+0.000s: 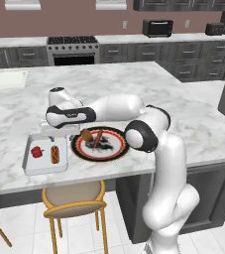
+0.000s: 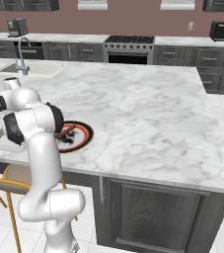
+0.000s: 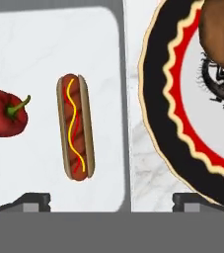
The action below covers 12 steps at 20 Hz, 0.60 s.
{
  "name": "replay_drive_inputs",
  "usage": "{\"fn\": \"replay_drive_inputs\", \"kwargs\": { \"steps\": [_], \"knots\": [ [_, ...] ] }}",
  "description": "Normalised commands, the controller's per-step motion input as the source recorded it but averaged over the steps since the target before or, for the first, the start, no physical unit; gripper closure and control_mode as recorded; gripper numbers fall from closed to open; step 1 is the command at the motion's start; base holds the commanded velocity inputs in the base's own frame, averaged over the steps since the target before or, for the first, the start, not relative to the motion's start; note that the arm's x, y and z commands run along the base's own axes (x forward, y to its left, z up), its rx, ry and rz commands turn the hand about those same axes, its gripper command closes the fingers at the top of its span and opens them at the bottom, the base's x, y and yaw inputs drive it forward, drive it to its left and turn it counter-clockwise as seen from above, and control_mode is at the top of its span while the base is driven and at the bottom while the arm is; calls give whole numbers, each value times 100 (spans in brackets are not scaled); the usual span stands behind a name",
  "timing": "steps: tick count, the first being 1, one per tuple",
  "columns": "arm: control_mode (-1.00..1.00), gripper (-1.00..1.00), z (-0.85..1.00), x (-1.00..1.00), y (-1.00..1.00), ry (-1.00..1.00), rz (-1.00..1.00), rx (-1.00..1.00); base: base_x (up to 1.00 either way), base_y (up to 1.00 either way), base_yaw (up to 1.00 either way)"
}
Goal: Place one cooked food and one vegetable from the large plate to each tupperware container.
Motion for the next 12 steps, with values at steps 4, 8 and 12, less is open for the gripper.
{"fn": "replay_drive_inputs", "kwargs": {
  "steps": [4, 8, 12],
  "knots": [
    [-100, -100, 3, -14, -100, 0, -13, 0, 0, 0, 0],
    [-100, -100, 0, -1, -100, 2, -12, 0, 0, 0, 0],
    [-100, -100, 0, 15, -83, 4, -12, -1, 0, 0, 0]
  ]
}}
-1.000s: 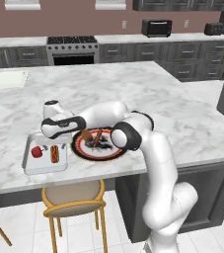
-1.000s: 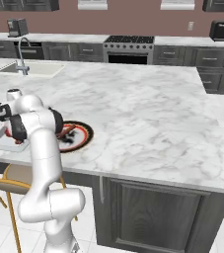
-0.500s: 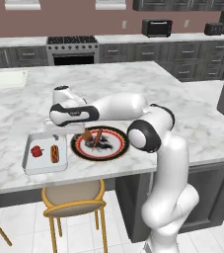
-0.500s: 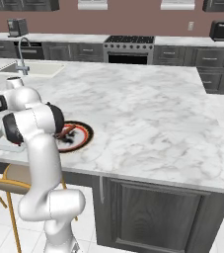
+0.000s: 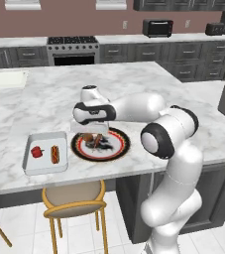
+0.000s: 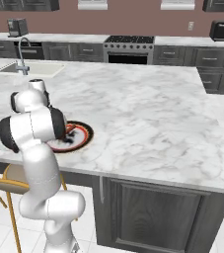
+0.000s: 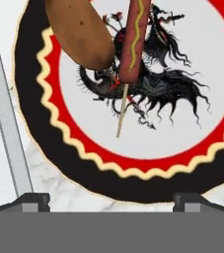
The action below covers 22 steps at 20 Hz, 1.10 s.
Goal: Place one cooked food and one vegetable from the large plate to each tupperware container.
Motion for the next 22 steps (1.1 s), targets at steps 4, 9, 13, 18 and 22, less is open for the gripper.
{"fn": "replay_drive_inputs", "kwargs": {
  "steps": [4, 9, 13, 18, 22],
  "knots": [
    [-100, -100, 0, 28, -71, 6, -18, 0, 0, 0, 0],
    [-100, -100, -1, 40, -37, 7, -27, -5, 0, 0, 0],
    [-100, -100, -1, 68, -14, 2, -22, -3, 0, 0, 0],
    [-100, -100, -2, 74, 0, 2, -13, -2, 0, 0, 0],
    [-100, -100, -13, 49, 0, 0, -6, 0, 0, 0, 0]
  ]
}}
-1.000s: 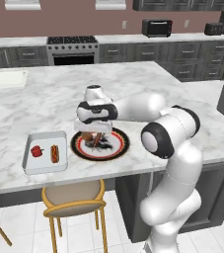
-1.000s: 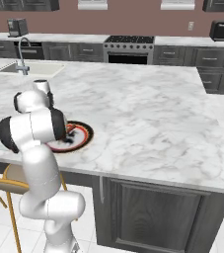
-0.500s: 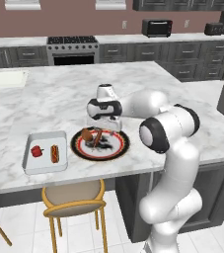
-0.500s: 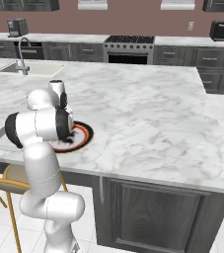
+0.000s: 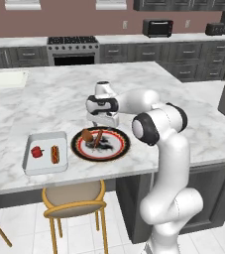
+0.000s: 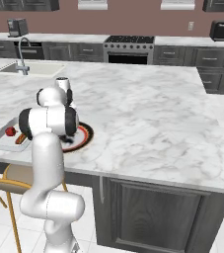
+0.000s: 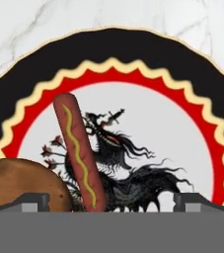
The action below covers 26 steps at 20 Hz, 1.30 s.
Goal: Place one cooked food and one vegetable from the large plate to each tupperware container.
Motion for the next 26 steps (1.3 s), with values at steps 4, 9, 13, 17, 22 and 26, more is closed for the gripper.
{"fn": "replay_drive_inputs", "kwargs": {
  "steps": [4, 9, 13, 17, 22, 26],
  "knots": [
    [-100, -100, -28, 19, 0, 0, -2, 0, 0, 0, 0],
    [-100, -100, -31, 0, -4, 2, 0, 0, 0, 0, 0],
    [-100, -100, -34, 5, -5, 6, 0, 0, 0, 0, 0],
    [-100, -100, -34, 14, -1, 4, 0, 0, 0, 0, 0],
    [-100, -100, -21, 33, 0, 3, 0, 0, 0, 0, 0],
    [-100, -100, -8, 24, 0, 2, 0, 0, 0, 0, 0]
  ]
}}
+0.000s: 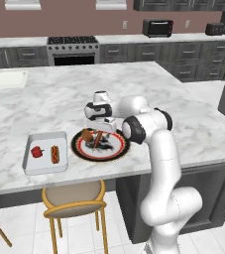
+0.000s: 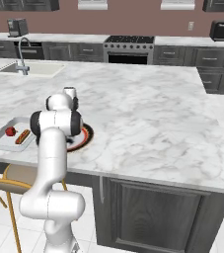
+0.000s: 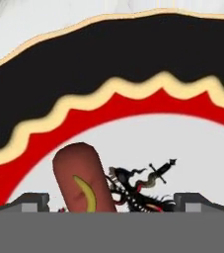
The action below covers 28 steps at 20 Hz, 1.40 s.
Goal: Place one cooked food and one vegetable from the large plate to each tupperware container.
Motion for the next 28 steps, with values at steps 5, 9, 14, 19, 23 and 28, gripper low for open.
{"fn": "replay_drive_inputs", "kwargs": {
  "steps": [5, 9, 14, 19, 23, 28],
  "knots": [
    [-100, -100, -15, 3, 0, 0, 0, 0, 0, 0, 0],
    [-100, 100, -24, -2, 0, 0, 0, 0, 0, 0, 0],
    [-100, 100, -10, -59, 0, 0, 0, 1, 0, 0, 0],
    [-100, 100, 0, -77, -3, 0, 0, 2, 0, 0, 0],
    [-100, 100, -13, -71, -21, 0, 0, 4, 0, 0, 0],
    [-100, 100, -35, -35, -23, 0, 0, 1, 0, 0, 0]
  ]
}}
